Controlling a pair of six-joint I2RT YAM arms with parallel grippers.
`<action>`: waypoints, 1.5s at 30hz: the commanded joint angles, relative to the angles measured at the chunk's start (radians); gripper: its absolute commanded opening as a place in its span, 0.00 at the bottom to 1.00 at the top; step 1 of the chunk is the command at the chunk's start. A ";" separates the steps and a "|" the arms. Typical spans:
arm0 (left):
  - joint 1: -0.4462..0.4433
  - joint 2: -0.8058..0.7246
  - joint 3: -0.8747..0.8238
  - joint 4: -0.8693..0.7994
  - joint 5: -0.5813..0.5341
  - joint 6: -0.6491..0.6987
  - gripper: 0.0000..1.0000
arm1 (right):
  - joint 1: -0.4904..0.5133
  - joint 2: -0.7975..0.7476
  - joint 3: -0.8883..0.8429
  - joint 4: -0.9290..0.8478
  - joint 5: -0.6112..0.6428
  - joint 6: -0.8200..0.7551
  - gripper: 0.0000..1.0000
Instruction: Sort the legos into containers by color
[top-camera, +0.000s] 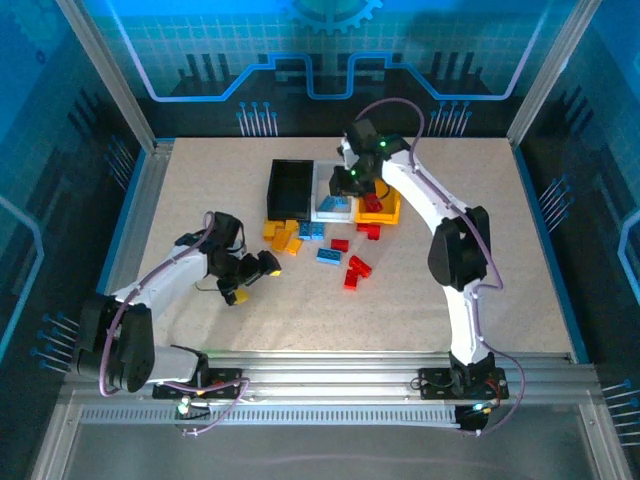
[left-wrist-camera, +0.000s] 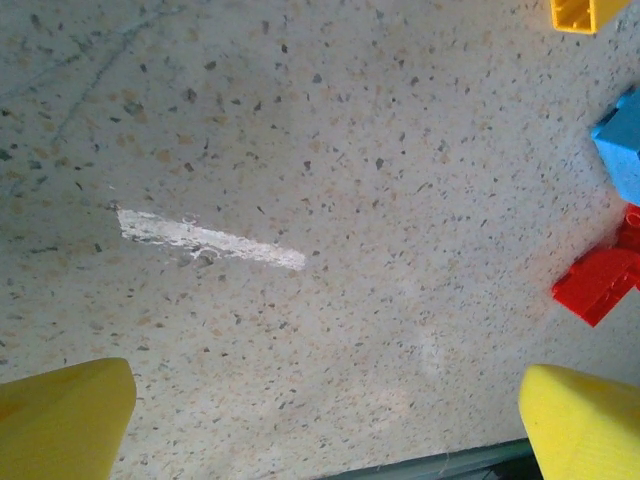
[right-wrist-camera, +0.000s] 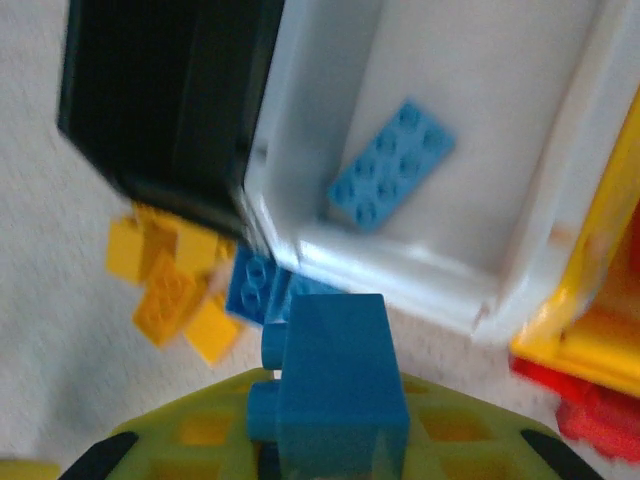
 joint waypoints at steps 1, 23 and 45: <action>-0.006 0.001 0.032 -0.062 -0.011 0.048 0.99 | 0.000 0.132 0.152 -0.059 -0.040 0.074 0.20; 0.023 -0.015 0.076 -0.133 -0.046 0.076 0.99 | -0.014 0.320 0.392 -0.081 -0.072 0.136 0.54; -0.051 0.137 0.155 0.022 0.032 0.050 0.99 | 0.152 -0.399 -0.670 -0.127 0.245 -0.332 0.61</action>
